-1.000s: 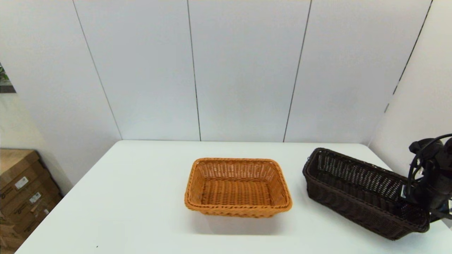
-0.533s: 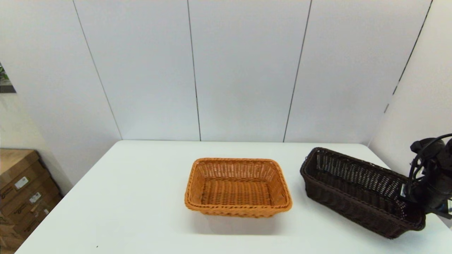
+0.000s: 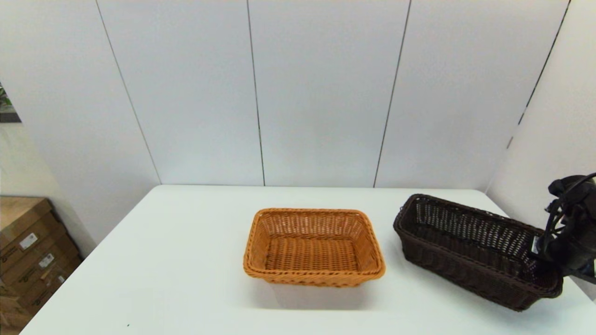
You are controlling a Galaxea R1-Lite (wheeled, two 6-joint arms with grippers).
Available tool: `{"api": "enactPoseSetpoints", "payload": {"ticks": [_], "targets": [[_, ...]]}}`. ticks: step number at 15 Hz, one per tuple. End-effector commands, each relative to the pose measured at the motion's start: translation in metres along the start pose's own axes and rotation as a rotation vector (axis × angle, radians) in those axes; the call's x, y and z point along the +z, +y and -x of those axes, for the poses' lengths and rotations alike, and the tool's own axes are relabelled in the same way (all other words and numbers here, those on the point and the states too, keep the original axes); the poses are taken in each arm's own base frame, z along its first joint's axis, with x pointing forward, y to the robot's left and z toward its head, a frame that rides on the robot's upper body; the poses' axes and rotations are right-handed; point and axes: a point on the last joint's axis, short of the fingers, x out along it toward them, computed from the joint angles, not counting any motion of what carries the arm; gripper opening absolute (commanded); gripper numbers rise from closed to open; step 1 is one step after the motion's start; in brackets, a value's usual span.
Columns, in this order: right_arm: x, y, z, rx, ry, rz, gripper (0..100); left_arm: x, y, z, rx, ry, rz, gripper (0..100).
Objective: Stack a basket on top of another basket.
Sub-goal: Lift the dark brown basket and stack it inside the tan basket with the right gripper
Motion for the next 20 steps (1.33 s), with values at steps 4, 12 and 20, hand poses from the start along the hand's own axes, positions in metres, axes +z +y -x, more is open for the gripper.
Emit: {"api": "enactPoseSetpoints", "payload": {"ticks": [4, 12, 20], "targets": [[0.002, -0.015, 0.045, 0.168, 0.024, -0.048, 0, 0.0, 0.0, 0.0, 0.0, 0.0, 0.0, 100], [0.0, -0.024, 0.101, 0.237, 0.039, -0.064, 0, 0.0, 0.0, 0.0, 0.0, 0.0, 0.0, 100], [-0.007, -0.016, 0.168, 0.402, 0.085, -0.024, 0, 0.0, 0.0, 0.0, 0.0, 0.0, 0.0, 100]]}}
